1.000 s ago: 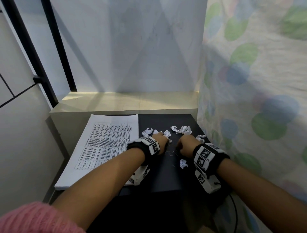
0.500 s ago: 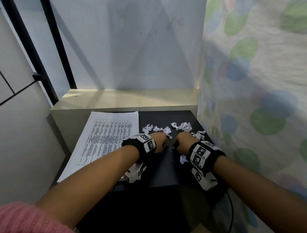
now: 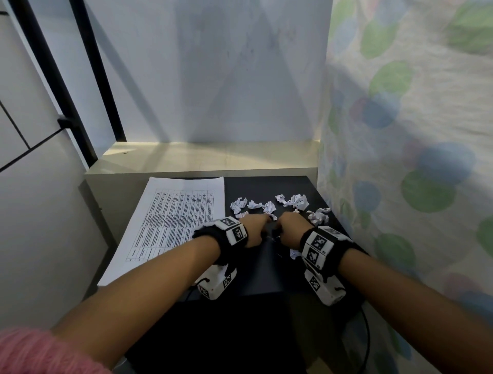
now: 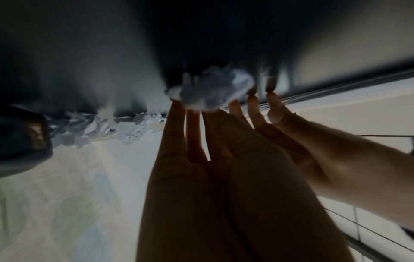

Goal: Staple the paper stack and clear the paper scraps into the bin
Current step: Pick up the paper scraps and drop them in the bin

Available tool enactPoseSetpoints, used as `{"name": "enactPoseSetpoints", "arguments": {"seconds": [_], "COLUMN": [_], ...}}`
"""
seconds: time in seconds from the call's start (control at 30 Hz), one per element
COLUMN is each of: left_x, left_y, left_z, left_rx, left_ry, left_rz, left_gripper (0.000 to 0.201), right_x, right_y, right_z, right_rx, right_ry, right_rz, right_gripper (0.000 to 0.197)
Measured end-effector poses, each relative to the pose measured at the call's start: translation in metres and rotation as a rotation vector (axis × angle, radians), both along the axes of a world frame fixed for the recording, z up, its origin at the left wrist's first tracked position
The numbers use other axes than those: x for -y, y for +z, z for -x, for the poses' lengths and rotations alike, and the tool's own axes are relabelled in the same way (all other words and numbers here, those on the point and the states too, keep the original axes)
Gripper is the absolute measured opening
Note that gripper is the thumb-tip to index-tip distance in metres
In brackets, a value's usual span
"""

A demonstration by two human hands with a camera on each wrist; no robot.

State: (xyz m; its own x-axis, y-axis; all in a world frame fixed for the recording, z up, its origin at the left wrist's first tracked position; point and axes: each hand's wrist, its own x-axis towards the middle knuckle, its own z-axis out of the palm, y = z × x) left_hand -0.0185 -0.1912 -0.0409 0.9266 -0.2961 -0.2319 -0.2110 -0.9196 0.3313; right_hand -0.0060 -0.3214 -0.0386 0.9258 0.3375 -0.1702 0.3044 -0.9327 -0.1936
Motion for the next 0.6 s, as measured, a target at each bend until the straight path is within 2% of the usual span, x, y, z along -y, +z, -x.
{"name": "enactPoseSetpoints", "arguments": {"seconds": [0.2,0.27,0.4,0.6], "left_x": [0.004,0.004,0.011,0.019], "left_y": [-0.003,-0.004,-0.004,-0.003], "left_z": [0.005,0.005,0.006,0.005], "left_rx": [0.027,0.06,0.046,0.044], "left_ry": [0.003,0.024,-0.012,0.009], "left_rz": [0.055,0.021,-0.087,-0.079], "left_gripper": [0.049,0.044,0.031,0.035], "right_x": [0.006,0.012,0.01,0.012], "right_y": [0.004,0.005,0.003,0.009], "right_z": [0.005,0.0,-0.002,0.0], "right_rx": [-0.009,0.002,-0.003,-0.031], "right_ry": [-0.016,-0.062,-0.091,-0.065], "right_rz": [-0.051,-0.082,-0.009,-0.071], "right_gripper": [0.024,0.026,0.024,0.022]}}
